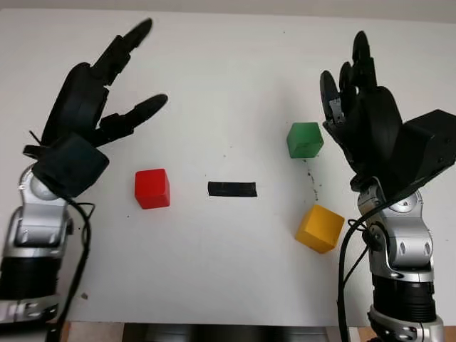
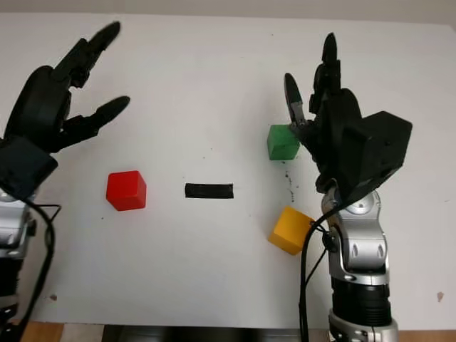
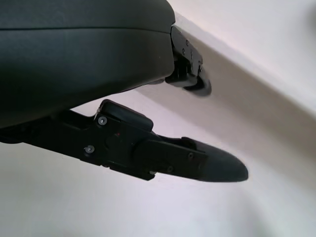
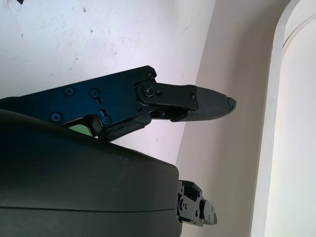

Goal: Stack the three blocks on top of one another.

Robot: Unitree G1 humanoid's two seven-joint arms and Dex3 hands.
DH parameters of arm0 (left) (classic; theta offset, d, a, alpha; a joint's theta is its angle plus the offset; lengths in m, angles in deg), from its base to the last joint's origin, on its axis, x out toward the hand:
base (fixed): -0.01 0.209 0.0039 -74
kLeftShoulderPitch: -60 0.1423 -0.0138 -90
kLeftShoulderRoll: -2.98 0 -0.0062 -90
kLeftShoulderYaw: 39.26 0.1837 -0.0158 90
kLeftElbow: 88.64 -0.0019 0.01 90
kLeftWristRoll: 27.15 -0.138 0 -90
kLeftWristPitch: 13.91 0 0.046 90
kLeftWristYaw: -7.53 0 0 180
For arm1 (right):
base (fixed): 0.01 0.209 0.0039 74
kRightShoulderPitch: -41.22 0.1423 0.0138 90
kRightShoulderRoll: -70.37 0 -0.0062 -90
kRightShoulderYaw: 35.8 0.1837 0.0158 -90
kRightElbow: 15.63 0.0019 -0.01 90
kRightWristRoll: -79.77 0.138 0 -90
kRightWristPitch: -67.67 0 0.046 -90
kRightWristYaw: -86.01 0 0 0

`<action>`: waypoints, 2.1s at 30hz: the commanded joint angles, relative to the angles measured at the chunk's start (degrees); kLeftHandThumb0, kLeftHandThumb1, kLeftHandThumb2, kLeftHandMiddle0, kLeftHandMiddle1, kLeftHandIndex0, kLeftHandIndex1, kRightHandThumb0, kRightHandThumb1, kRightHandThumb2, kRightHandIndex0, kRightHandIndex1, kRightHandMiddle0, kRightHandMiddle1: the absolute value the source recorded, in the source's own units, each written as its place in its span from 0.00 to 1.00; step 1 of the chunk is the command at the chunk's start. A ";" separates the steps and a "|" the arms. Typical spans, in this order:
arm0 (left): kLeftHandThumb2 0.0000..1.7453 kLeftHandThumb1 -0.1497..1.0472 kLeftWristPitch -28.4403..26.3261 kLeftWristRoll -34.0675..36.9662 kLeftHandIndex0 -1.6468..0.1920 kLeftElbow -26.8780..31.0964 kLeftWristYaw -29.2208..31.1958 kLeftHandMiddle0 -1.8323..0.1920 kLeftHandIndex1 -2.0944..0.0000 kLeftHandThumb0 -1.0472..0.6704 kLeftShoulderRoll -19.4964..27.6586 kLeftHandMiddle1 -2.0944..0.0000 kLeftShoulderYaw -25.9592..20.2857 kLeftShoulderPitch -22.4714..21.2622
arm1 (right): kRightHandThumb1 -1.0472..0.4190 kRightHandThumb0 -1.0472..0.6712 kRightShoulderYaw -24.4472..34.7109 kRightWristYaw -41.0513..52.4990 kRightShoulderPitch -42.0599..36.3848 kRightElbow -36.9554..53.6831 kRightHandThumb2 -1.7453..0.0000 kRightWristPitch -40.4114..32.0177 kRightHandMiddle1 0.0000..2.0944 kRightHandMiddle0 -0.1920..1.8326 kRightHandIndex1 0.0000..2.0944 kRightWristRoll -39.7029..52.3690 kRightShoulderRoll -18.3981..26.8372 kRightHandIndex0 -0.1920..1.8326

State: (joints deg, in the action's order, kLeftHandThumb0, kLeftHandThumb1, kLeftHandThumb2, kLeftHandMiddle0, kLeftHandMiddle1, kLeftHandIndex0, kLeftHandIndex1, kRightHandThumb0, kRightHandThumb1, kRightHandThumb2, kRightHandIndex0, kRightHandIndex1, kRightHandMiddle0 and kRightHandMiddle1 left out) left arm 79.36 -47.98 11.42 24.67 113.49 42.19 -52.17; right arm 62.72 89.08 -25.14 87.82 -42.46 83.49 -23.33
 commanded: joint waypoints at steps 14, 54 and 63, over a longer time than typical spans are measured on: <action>0.04 0.99 -11.67 -10.84 0.74 21.44 20.27 0.90 0.98 0.07 15.27 0.99 -2.38 11.68 | 0.00 0.25 -0.20 0.60 1.02 0.43 0.72 0.67 0.00 0.00 0.00 -0.39 0.60 0.00; 0.03 0.99 -9.82 -33.26 0.81 19.34 13.91 0.85 0.59 0.07 7.35 0.97 10.12 14.97 | 0.00 0.25 0.33 1.24 0.87 0.38 0.72 0.96 0.00 0.00 0.00 -0.54 0.45 0.00; 0.03 0.99 -10.51 -39.38 0.84 19.88 14.34 0.83 0.45 0.10 4.71 0.97 11.12 14.91 | 0.00 0.25 0.62 1.35 0.75 0.40 0.72 0.93 0.00 0.00 0.00 0.03 0.51 0.00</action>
State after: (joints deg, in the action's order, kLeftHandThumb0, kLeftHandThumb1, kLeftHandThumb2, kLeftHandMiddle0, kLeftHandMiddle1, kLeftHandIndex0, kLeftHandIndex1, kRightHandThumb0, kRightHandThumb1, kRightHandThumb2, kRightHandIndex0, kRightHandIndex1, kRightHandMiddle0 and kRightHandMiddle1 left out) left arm 68.85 -86.87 30.26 38.93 118.77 53.00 -37.47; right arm 62.75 90.30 -24.13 87.86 -41.93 83.20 -23.36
